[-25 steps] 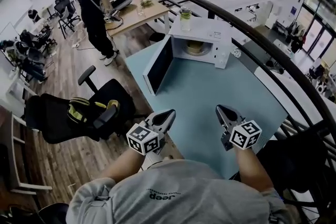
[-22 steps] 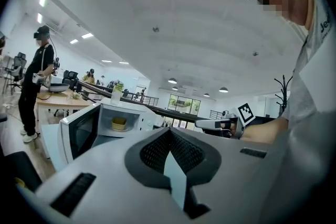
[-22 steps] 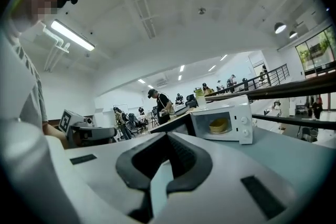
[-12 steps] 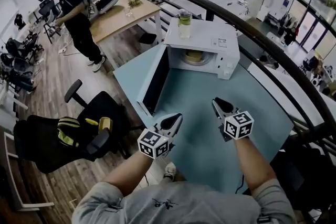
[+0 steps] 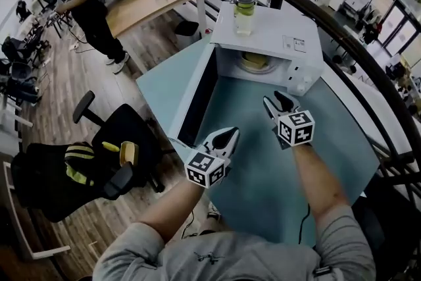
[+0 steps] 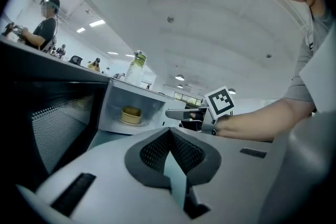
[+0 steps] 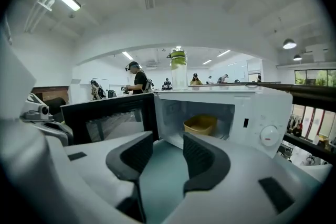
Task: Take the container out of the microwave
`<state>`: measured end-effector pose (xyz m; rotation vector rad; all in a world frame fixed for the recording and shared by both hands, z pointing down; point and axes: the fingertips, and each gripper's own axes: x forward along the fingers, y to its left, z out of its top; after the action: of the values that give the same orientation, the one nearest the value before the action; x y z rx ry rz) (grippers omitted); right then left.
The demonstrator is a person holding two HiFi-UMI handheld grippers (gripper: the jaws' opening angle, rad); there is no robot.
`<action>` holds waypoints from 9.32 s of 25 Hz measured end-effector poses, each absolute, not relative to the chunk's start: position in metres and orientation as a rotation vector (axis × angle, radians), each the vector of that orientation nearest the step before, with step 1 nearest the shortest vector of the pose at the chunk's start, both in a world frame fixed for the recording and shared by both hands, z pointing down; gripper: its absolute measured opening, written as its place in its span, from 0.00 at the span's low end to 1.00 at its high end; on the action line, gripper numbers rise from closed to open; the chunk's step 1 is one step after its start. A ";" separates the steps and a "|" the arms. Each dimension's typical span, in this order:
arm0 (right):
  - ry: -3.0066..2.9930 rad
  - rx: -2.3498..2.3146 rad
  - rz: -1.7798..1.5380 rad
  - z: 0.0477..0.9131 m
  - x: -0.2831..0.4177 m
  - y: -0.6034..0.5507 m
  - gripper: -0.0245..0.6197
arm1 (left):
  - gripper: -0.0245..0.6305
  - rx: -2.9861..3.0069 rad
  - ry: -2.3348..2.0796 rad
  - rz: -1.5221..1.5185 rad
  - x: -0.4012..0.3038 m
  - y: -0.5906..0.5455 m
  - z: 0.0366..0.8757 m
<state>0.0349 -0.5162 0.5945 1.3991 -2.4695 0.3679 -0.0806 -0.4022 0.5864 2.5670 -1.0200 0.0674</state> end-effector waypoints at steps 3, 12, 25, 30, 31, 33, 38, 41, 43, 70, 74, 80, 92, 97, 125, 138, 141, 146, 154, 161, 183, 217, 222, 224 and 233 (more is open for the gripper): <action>-2.445 1.421 0.366 0.608 0.036 -0.543 0.34 | 0.05 2.564 -1.027 0.055 -0.073 -0.420 0.596; -2.375 1.422 0.287 0.643 0.039 -0.608 0.45 | 0.05 2.567 -1.062 0.058 -0.054 -0.460 0.622; -2.231 1.151 -0.022 0.668 0.008 -0.673 0.41 | 0.05 2.553 -1.091 0.049 -0.052 -0.496 0.648; -2.173 1.076 -0.057 0.679 -0.002 -0.686 0.36 | 0.05 2.557 -1.098 0.041 -0.051 -0.505 0.652; -2.154 1.066 -0.071 0.680 -0.003 -0.689 0.36 | 0.05 2.559 -1.096 0.041 -0.050 -0.506 0.653; -2.112 1.044 -0.098 0.683 -0.002 -0.693 0.35 | 0.05 2.570 -1.084 0.041 -0.049 -0.507 0.653; -2.046 0.981 -0.147 0.690 -0.002 -0.702 0.32 | 0.05 2.593 -1.069 0.044 -0.048 -0.507 0.655; -2.021 0.950 -0.151 0.697 -0.002 -0.704 0.31 | 0.05 2.585 -1.081 0.041 -0.050 -0.510 0.657; -2.007 0.939 -0.152 0.702 -0.002 -0.705 0.31 | 0.05 2.579 -1.091 0.039 -0.052 -0.513 0.658; -1.962 0.713 -0.163 0.689 -0.009 -0.676 0.08 | 0.05 2.598 -1.104 0.021 -0.055 -0.503 0.633; -1.981 0.699 -0.133 0.678 -0.010 -0.659 0.08 | 0.05 2.612 -1.111 0.010 -0.056 -0.497 0.618; -2.004 0.667 -0.111 0.670 -0.015 -0.623 0.08 | 0.05 2.627 -1.116 0.002 -0.057 -0.482 0.600; -2.035 0.629 -0.072 0.654 -0.020 -0.547 0.08 | 0.05 2.634 -1.134 0.044 -0.070 -0.434 0.580; -2.051 0.620 -0.052 0.647 -0.017 -0.509 0.08 | 0.05 2.637 -1.121 0.077 -0.074 -0.409 0.576; -2.143 0.817 -0.209 0.405 0.035 -0.321 0.08 | 0.05 2.864 -1.093 -0.029 -0.057 -0.269 0.352; -2.114 0.899 -0.370 0.291 0.058 -0.271 0.08 | 0.05 3.026 -1.001 -0.123 -0.022 -0.238 0.239; -2.101 0.928 -0.392 0.268 0.071 -0.265 0.08 | 0.05 3.041 -0.968 -0.155 -0.010 -0.236 0.213; -2.083 0.976 -0.401 0.227 0.107 -0.254 0.08 | 0.05 3.078 -0.926 -0.155 0.025 -0.233 0.173; -2.042 1.073 -0.393 0.210 0.166 -0.248 0.08 | 0.05 3.111 -0.814 -0.171 0.082 -0.240 0.153; -2.002 1.194 -0.324 0.214 0.232 -0.249 0.08 | 0.05 3.140 -0.726 -0.133 0.136 -0.251 0.161; -1.893 1.363 -0.081 0.306 0.360 -0.275 0.08 | 0.05 3.154 -0.575 0.013 0.251 -0.296 0.254; -1.782 1.329 0.398 0.600 0.449 -0.287 0.08 | 0.05 2.980 -0.470 0.412 0.339 -0.322 0.520; -1.765 1.334 0.442 0.632 0.449 -0.282 0.08 | 0.05 2.954 -0.448 0.467 0.339 -0.315 0.551; -1.760 1.334 0.456 0.643 0.448 -0.279 0.08 | 0.05 2.942 -0.445 0.490 0.338 -0.312 0.562; -1.730 1.337 0.512 0.692 0.448 -0.270 0.08 | 0.05 2.898 -0.452 0.585 0.331 -0.309 0.608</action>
<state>0.4475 -0.2699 0.6922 1.3372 -1.7303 0.5115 0.3305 -0.3090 0.6082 2.8979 -0.4524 0.5845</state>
